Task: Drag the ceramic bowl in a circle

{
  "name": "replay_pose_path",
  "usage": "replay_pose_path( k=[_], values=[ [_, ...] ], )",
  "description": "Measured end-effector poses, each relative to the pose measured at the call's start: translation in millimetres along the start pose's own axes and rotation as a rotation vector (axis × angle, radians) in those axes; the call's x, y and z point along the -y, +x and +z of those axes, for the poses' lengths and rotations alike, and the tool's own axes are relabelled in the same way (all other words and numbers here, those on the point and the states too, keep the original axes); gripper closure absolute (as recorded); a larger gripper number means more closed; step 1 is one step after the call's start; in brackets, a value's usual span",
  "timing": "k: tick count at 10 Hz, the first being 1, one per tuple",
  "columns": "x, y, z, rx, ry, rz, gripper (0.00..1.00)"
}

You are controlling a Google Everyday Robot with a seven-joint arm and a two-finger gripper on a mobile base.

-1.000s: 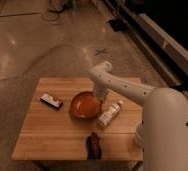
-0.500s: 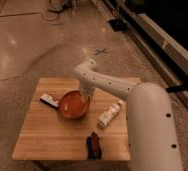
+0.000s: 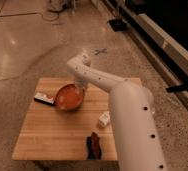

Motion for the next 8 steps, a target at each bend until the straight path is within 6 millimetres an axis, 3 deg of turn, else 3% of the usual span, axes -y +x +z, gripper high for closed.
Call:
replay_pose_path(
  k=[2,4,8],
  values=[
    [-23.0,25.4,5.8,-0.018,-0.029,0.073,1.00],
    [-61.3,41.6,9.2,-0.027,-0.066,0.155,1.00],
    [-140.4,42.3,16.2,-0.026,-0.117,0.298,1.00]
  ],
)
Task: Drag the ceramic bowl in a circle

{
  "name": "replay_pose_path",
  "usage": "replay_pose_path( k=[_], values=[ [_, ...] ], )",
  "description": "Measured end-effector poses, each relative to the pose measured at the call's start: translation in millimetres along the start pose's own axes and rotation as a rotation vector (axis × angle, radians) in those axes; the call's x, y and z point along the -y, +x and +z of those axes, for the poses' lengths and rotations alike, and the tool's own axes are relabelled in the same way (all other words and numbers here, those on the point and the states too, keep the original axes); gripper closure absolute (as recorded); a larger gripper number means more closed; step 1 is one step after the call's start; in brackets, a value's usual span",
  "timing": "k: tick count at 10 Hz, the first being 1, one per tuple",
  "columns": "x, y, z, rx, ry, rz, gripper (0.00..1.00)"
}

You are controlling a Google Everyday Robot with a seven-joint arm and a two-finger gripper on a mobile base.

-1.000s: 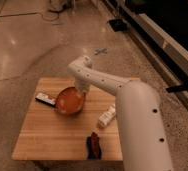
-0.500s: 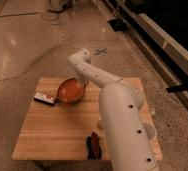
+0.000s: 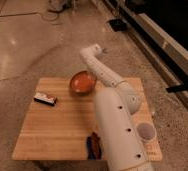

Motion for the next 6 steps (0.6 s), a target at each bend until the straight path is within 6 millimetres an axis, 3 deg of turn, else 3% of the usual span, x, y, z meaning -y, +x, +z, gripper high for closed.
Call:
replay_pose_path(
  k=[1,6],
  values=[
    [-25.3,1.1,6.3,0.006,-0.017,0.038,1.00],
    [-92.4,-20.9,20.1,0.056,-0.053,0.069,1.00]
  ],
)
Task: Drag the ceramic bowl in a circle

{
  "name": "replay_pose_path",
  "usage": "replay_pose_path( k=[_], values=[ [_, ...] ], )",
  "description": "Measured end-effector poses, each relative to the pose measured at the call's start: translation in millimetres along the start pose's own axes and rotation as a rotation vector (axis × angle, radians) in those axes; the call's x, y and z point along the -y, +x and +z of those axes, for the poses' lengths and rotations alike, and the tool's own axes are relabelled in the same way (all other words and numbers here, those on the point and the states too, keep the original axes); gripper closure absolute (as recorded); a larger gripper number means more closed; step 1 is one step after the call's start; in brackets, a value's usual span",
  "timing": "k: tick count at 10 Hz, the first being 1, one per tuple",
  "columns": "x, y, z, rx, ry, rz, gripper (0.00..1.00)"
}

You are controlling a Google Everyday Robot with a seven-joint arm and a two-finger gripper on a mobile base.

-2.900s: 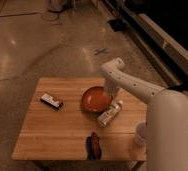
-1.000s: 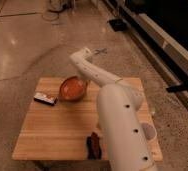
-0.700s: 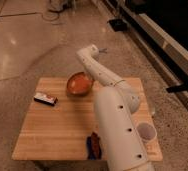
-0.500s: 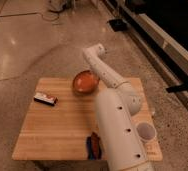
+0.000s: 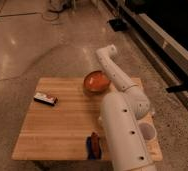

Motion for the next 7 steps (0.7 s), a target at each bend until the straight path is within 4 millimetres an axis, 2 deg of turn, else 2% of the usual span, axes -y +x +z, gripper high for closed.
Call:
replay_pose_path(
  k=[2,4,7],
  values=[
    [-18.5,-16.9,0.9,0.027,0.010,-0.011,1.00],
    [-25.6,-31.6,-3.2,0.041,0.031,-0.028,1.00],
    [-17.1,-63.8,-19.2,0.056,0.077,-0.105,1.00]
  ],
)
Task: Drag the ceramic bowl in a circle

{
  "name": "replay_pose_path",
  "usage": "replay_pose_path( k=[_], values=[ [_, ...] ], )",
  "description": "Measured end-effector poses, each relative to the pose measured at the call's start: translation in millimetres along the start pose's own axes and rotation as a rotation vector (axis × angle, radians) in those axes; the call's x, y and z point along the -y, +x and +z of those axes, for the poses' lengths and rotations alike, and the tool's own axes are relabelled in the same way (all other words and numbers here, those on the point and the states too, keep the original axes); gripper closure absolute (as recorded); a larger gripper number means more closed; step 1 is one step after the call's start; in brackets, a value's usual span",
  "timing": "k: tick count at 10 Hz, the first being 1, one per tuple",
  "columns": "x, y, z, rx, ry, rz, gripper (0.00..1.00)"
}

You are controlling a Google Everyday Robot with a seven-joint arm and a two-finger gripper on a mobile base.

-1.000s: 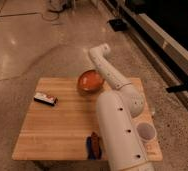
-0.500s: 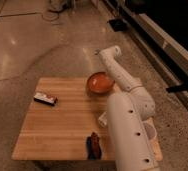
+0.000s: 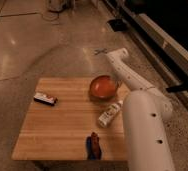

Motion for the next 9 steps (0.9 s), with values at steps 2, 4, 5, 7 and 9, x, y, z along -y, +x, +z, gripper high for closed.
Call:
replay_pose_path(
  k=[2,4,5,7,9],
  values=[
    [10.0,-26.5,-6.9,0.016,0.022,-0.075,1.00],
    [28.9,-48.6,-11.1,0.032,0.049,-0.145,1.00],
    [39.9,-57.4,-12.4,0.039,0.062,-0.177,1.00],
    [61.6,-69.4,-14.2,0.048,0.084,-0.235,1.00],
    [89.0,-74.7,-16.7,0.047,0.106,-0.295,1.00]
  ],
)
